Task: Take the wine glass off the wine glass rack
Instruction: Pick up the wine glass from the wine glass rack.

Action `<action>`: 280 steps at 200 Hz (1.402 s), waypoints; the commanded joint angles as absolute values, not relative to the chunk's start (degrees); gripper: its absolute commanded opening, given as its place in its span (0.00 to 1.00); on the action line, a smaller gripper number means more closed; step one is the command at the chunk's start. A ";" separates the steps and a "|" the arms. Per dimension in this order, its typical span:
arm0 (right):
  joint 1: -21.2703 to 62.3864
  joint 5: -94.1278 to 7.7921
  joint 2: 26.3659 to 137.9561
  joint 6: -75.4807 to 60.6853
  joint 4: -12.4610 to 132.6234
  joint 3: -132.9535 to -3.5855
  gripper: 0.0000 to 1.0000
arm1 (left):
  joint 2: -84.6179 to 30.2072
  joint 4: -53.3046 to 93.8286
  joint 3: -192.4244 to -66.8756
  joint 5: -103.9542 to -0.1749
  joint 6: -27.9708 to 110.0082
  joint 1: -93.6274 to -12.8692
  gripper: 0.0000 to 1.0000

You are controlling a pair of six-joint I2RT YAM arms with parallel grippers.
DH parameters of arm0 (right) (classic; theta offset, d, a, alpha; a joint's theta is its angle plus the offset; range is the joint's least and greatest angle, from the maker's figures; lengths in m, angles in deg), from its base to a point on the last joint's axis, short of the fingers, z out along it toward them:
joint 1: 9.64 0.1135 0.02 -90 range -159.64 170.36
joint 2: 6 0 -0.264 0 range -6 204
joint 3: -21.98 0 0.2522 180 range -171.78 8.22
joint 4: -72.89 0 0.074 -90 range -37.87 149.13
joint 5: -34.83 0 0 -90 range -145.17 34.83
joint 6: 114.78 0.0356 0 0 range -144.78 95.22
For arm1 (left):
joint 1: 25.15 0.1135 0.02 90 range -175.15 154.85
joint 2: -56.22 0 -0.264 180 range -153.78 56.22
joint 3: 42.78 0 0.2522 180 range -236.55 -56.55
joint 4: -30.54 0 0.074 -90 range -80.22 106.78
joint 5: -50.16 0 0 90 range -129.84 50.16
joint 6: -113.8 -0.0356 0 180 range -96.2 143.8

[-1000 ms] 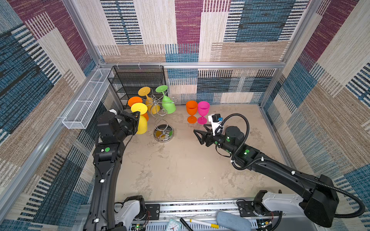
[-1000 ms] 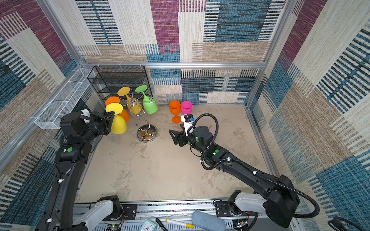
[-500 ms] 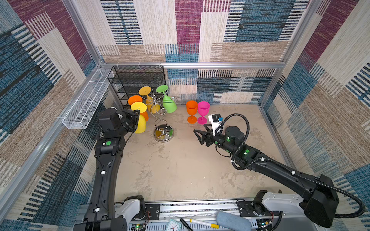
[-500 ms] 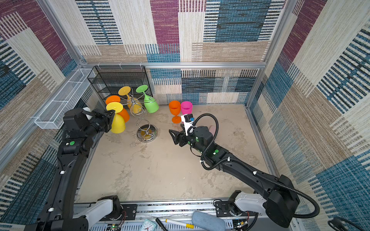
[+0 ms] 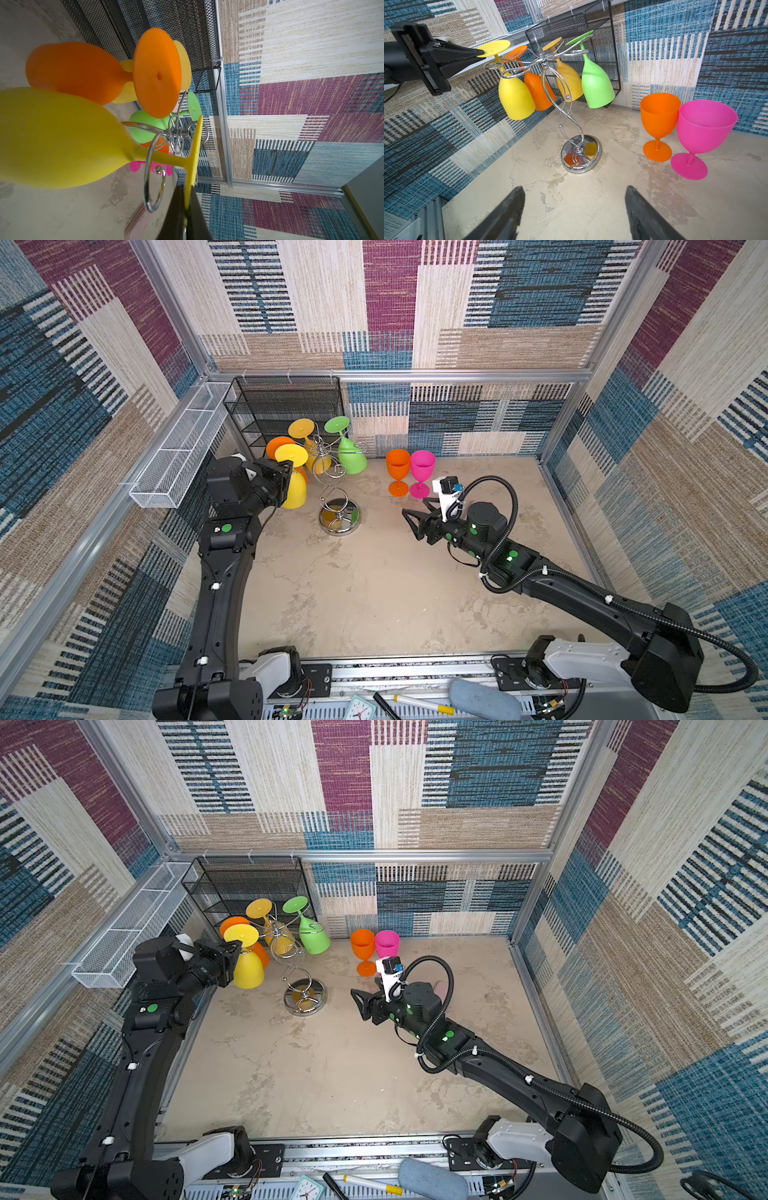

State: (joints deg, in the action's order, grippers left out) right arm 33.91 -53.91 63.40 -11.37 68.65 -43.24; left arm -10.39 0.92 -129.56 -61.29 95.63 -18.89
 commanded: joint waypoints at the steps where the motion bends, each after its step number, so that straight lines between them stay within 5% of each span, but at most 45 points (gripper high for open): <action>1: 33.93 -54.70 63.00 -11.79 69.94 -43.34 0.78 | -10.96 4.33 -130.29 -63.86 94.64 -18.91 0.00; 280: 33.95 -53.43 64.51 -10.31 69.24 -44.17 0.78 | -0.18 3.59 -119.54 -75.55 95.43 -20.99 0.00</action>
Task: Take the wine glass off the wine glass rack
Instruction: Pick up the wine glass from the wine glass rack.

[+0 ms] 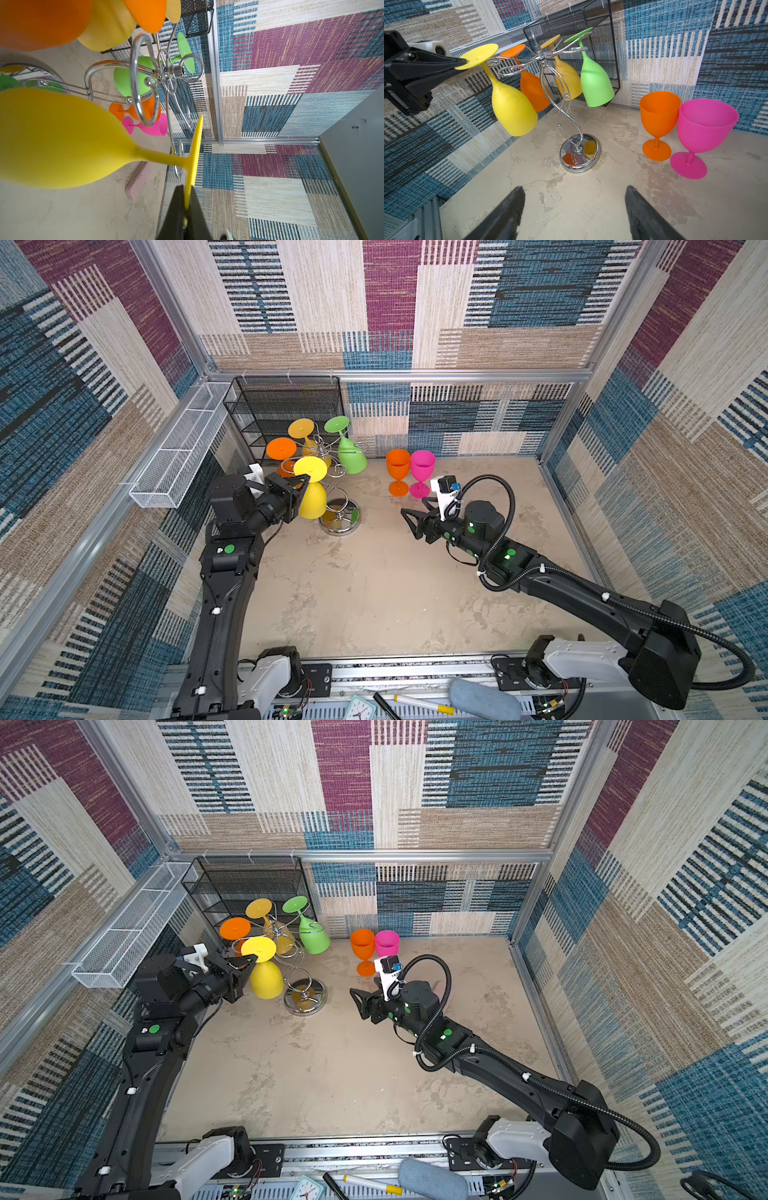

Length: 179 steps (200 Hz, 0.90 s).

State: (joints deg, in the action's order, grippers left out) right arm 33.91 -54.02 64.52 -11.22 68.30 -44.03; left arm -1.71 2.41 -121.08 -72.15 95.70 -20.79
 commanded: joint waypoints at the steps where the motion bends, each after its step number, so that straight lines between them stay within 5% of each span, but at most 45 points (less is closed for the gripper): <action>1: 33.91 -53.42 64.50 -10.30 69.24 -44.21 0.78 | -0.10 3.55 -119.47 -75.58 95.43 -21.01 0.00; 70: 33.95 -55.56 63.18 -7.10 65.72 -42.33 0.78 | 5.93 2.45 -111.17 -80.76 92.48 -23.77 0.00; 179: 32.71 -61.00 58.17 8.80 49.95 -37.59 0.79 | 7.71 4.55 -103.24 -79.16 71.57 -39.14 0.00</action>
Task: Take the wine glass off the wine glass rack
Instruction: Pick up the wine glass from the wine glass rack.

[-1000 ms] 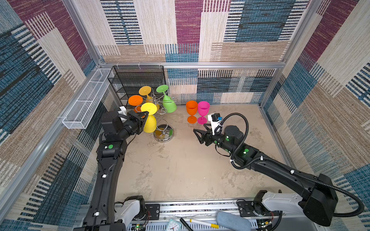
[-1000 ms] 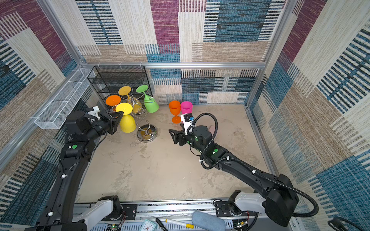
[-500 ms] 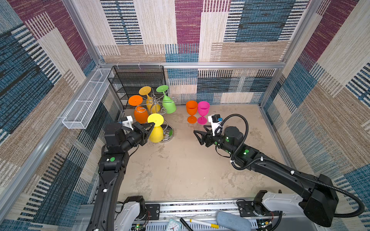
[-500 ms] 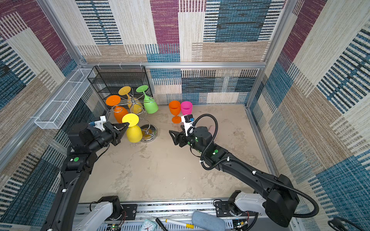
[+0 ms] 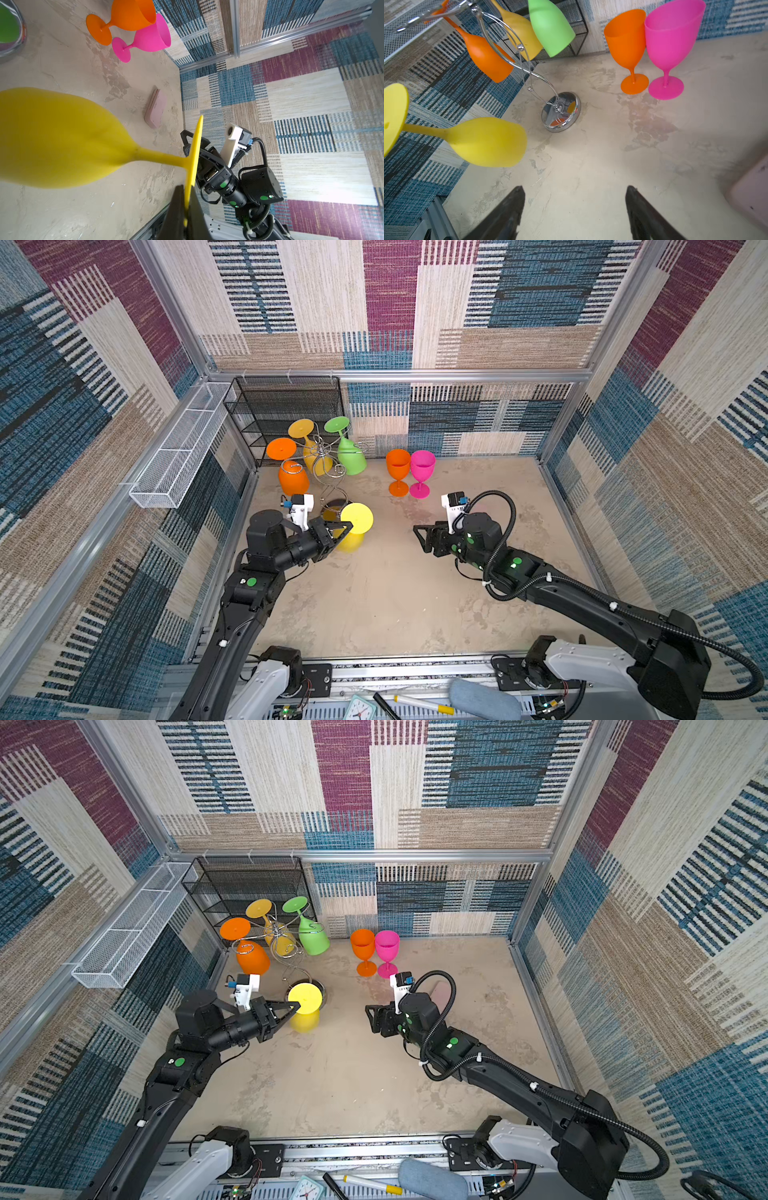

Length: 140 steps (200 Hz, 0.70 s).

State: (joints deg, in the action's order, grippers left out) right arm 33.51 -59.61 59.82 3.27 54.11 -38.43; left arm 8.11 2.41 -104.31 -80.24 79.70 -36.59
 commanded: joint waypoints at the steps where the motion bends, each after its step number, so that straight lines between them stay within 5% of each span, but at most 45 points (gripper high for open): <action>1: 32.63 -60.89 58.03 8.97 49.84 -37.49 0.79 | 7.67 4.56 -103.23 -79.10 71.28 -39.35 0.00; 65: 23.18 -53.29 49.97 16.35 42.33 -34.30 0.78 | 6.25 4.59 -101.99 -66.57 54.66 -55.77 0.00; 140: 15.72 -49.60 46.00 20.48 31.41 -36.94 0.78 | -8.94 -1.80 -109.96 -34.23 29.59 -85.46 0.00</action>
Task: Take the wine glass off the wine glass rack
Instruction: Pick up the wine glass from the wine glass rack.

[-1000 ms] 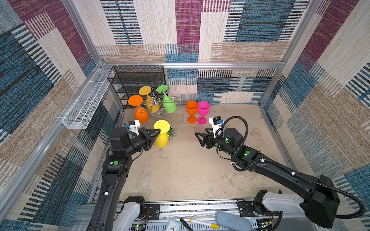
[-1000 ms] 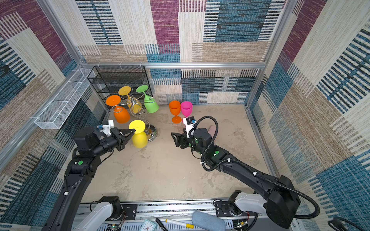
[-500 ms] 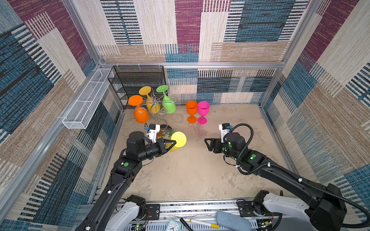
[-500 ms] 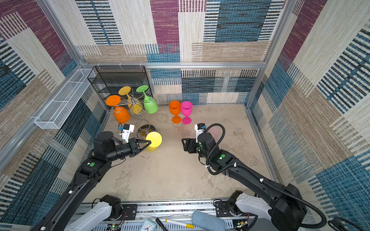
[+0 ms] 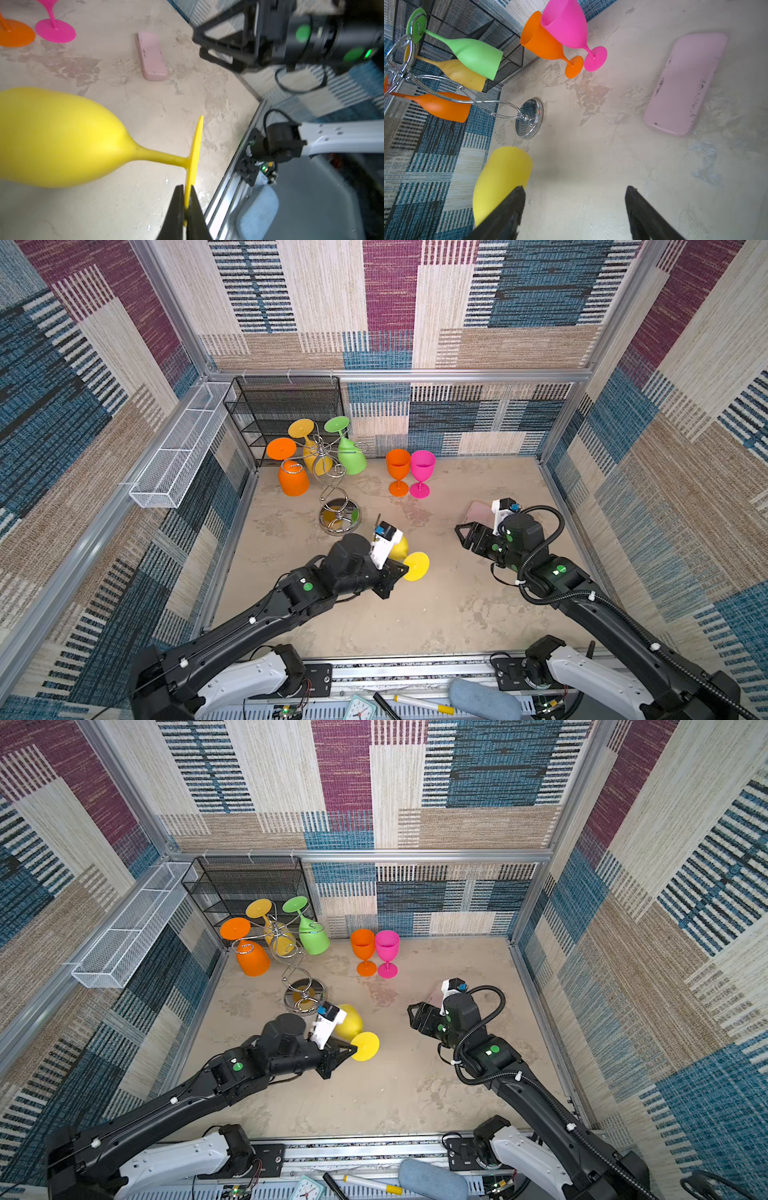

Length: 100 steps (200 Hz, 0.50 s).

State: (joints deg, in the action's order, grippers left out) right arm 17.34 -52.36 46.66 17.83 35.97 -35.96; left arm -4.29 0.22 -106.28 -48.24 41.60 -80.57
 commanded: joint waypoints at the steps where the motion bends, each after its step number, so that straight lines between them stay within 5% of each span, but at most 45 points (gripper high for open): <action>1: 15.65 -49.53 45.93 20.57 31.34 -36.95 0.78 | -9.23 -1.87 -110.28 -33.87 29.37 -85.89 0.00; 100: 5.05 -29.80 43.65 26.76 27.70 -37.93 0.71 | -20.37 5.26 -115.52 -15.01 11.53 -93.44 0.00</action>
State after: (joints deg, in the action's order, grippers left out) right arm 6.10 -38.68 43.03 23.97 27.30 -38.45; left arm -19.57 -0.94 -115.57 -20.63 19.07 -93.16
